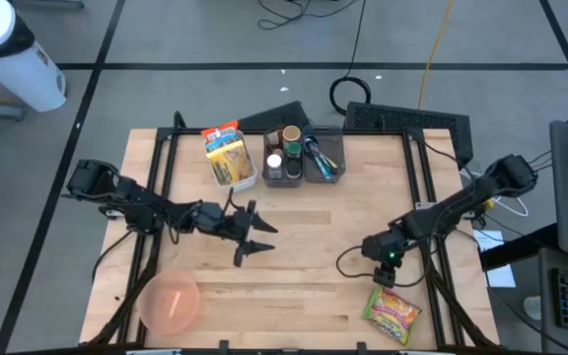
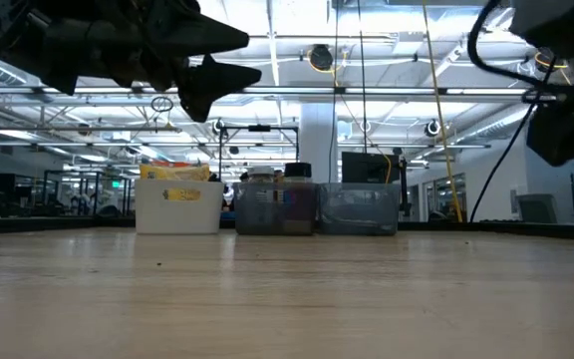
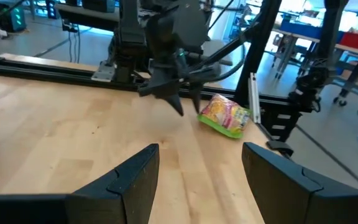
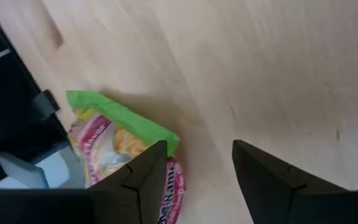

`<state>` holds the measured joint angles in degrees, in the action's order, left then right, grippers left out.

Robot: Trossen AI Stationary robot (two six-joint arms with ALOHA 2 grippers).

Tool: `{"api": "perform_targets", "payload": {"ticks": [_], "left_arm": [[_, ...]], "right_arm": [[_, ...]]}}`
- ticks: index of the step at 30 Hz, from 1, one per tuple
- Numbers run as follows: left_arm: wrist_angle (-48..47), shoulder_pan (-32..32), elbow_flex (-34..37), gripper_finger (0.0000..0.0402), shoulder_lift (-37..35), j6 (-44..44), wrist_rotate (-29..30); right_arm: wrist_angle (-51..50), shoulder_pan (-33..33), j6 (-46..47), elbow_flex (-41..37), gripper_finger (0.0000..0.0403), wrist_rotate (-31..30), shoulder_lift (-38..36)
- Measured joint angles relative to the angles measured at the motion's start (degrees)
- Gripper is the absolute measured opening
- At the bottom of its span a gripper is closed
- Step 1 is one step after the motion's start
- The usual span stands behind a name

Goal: Pick & Place Food Item
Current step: Put the green noodle pack into the white bin

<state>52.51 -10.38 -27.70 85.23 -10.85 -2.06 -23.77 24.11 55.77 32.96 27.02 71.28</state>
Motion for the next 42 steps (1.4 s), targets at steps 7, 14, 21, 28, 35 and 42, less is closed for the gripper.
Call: {"api": "perform_targets", "payload": {"ticks": [7, 14, 21, 28, 35, 42], "left_arm": [[0.0, -2.84, 0.0, 0.0239, 0.0, -3.63, -0.02], [0.02, -6.39, 0.02, 0.0239, 0.0, -6.08, 2.43], [0.04, -9.8, 0.02, 0.0239, 0.0, -7.52, 8.28], [0.06, -12.92, 0.02, 0.0239, 0.0, -9.32, 11.78], [0.3, -15.99, 0.02, 0.0239, 0.0, -10.95, 16.53], [0.26, -18.63, 0.04, 0.0239, 0.0, -11.76, 20.73]], "right_arm": [[10.16, 0.1, 3.8, -5.37, 0.0171, 2.47, 0.33], [13.52, 2.72, 5.79, -5.63, 0.0171, 4.67, 0.33], [17.72, 5.77, 8.48, -5.64, 0.0171, 2.6, 0.33], [19.75, 8.4, 8.54, -5.65, 0.0171, -0.27, 3.79], [23.76, 8.36, 7.02, -5.58, 0.0162, 1.18, 6.97], [24.42, 8.38, 1.35, -5.65, 0.0062, -0.12, 7.13]]}}
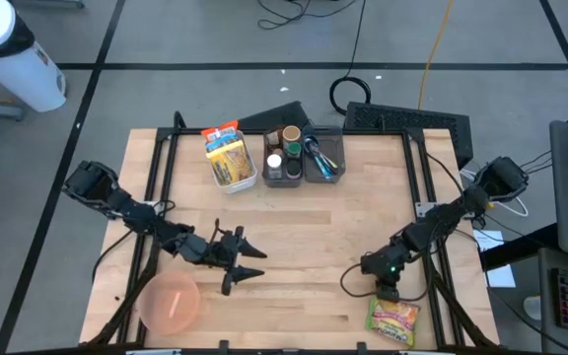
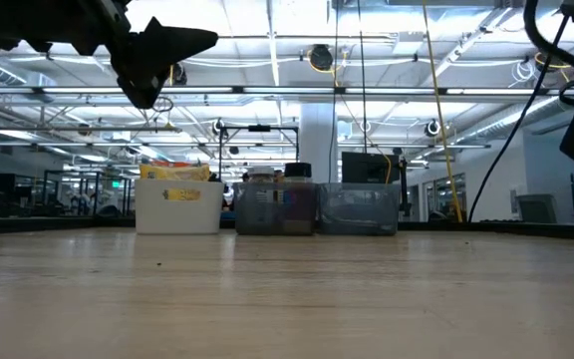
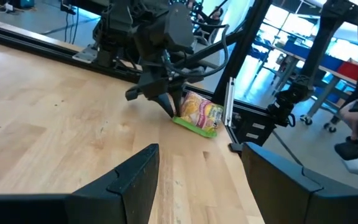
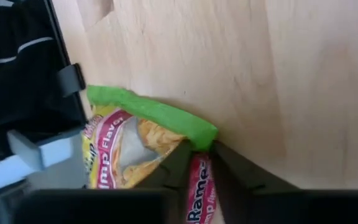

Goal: Pick & Place Food Item
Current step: Put the green noodle pack into the white bin

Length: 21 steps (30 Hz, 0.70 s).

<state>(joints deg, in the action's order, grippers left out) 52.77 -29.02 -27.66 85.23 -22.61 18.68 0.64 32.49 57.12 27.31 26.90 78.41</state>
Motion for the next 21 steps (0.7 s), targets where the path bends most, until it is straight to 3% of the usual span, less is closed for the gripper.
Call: {"api": "perform_targets", "payload": {"ticks": [2, 4, 13, 21], "left_arm": [[0.02, -0.04, 0.0, 0.0239, 0.0, 0.0, 0.39], [0.0, -0.03, 0.0, 0.0239, 0.0, -0.07, 0.51], [-0.2, 0.29, 0.0, 0.0239, 0.0, 3.55, 0.83], [-0.39, 4.13, 0.0, 0.0239, 0.0, 4.24, -1.92]], "right_arm": [[0.02, -0.01, -2.34, 0.0, 0.0022, -1.5, 0.0], [0.03, -0.39, -4.33, 0.0, 0.0008, -2.87, 0.0], [6.13, -5.8, -9.88, 0.0, 0.0001, -4.59, -0.02], [23.94, -12.16, -17.59, 0.0, 0.0001, -7.61, -0.04]]}}
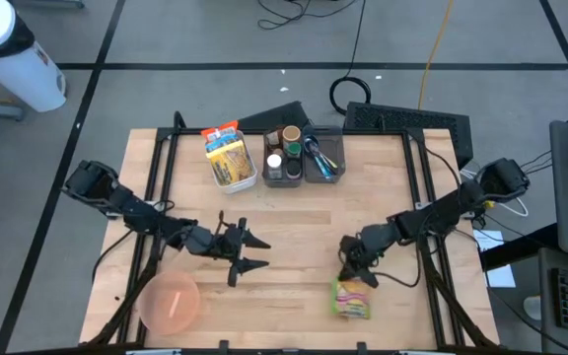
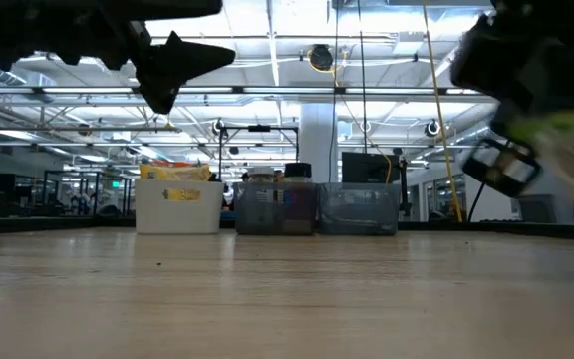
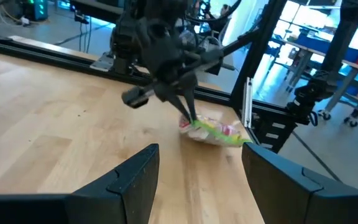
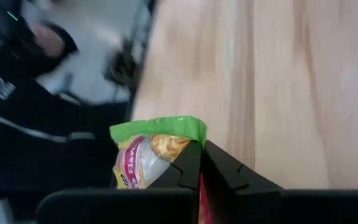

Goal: Pick & Place Food Item
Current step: Put the green noodle pack into the white bin

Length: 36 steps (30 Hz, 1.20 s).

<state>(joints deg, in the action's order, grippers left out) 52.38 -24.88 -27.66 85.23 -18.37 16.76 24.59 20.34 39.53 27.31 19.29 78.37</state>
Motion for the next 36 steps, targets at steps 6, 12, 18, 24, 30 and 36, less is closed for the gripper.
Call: {"api": "perform_targets", "payload": {"ticks": [6, 12, 18, 24, 30, 36], "left_arm": [[-5.54, 2.69, -2.89, 0.0239, -0.02, 3.17, -1.73], [-38.5, 6.12, -18.97, 0.0239, 0.0, 4.39, -1.8], [-56.22, 9.73, -31.7, 0.0239, 0.0, 3.35, -1.73], [-66.26, 13.59, -38.68, 0.0239, -0.02, 3.0, -4.85], [-66.86, 16.71, -39.1, 0.0239, 0.93, 0.94, -6.85], [-65.69, 18.94, -39.19, 0.0239, 5.19, -1.31, -11.46]], "right_arm": [[10.27, -3.08, -8.33, 0.0, 0.0, -4.09, 0.0], [11.09, -5.2, -18.81, 0.49, 0.0, -12.04, 0.0], [11.19, -5.77, -30.45, 2.91, 0.0, -20.87, 0.0], [13.37, -5.76, -38.52, 4.04, 0.0, -26.95, 0.0], [18.62, -6.45, -42.79, 4.09, 0.0, -27.07, 0.0], [19.42, -8.49, -43.48, 4.11, 0.0, -27.11, 0.0]]}}
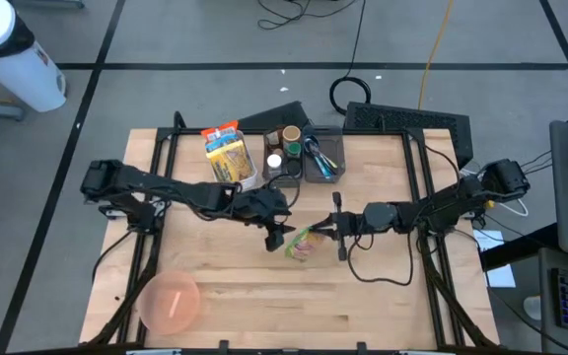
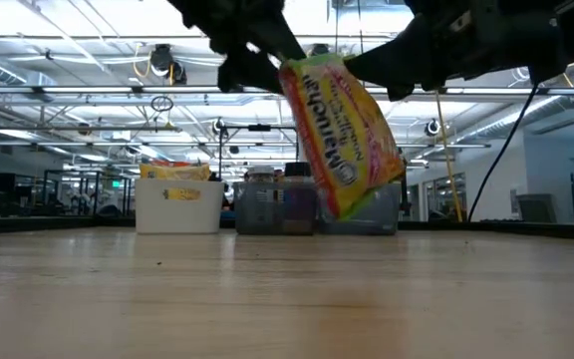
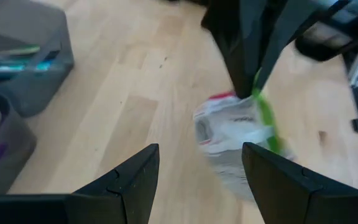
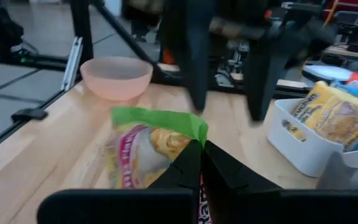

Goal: Pick & Place Food Item
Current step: Put the green noodle pack into the white bin

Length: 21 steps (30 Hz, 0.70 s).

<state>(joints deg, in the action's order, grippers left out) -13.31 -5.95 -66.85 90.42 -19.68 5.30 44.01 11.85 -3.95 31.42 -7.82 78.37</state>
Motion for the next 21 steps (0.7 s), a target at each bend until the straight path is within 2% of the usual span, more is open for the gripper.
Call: {"api": "perform_targets", "payload": {"ticks": [6, 12, 15, 21], "left_arm": [[-2.6, 0.3, -5.39, 0.0239, 5.72, -0.1, -0.18], [-12.89, 0.45, -14.51, 0.0239, 12.37, -0.04, 2.04], [-17.04, 0.64, -17.99, 0.0239, 14.82, -0.06, 2.24], [-24.06, 1.2, -21.68, 0.0239, 14.14, 1.82, 2.7]], "right_arm": [[0.56, -1.39, 0.8, 0.02, 0.0, 0.07, 0.64], [1.12, -1.37, 0.77, 0.02, 0.0, -0.01, 1.73], [0.76, -1.3, 0.39, 0.02, 0.0, -2.22, 1.88], [-3.8, -1.72, 0.23, 0.02, 0.0, -2.85, 1.81]]}}
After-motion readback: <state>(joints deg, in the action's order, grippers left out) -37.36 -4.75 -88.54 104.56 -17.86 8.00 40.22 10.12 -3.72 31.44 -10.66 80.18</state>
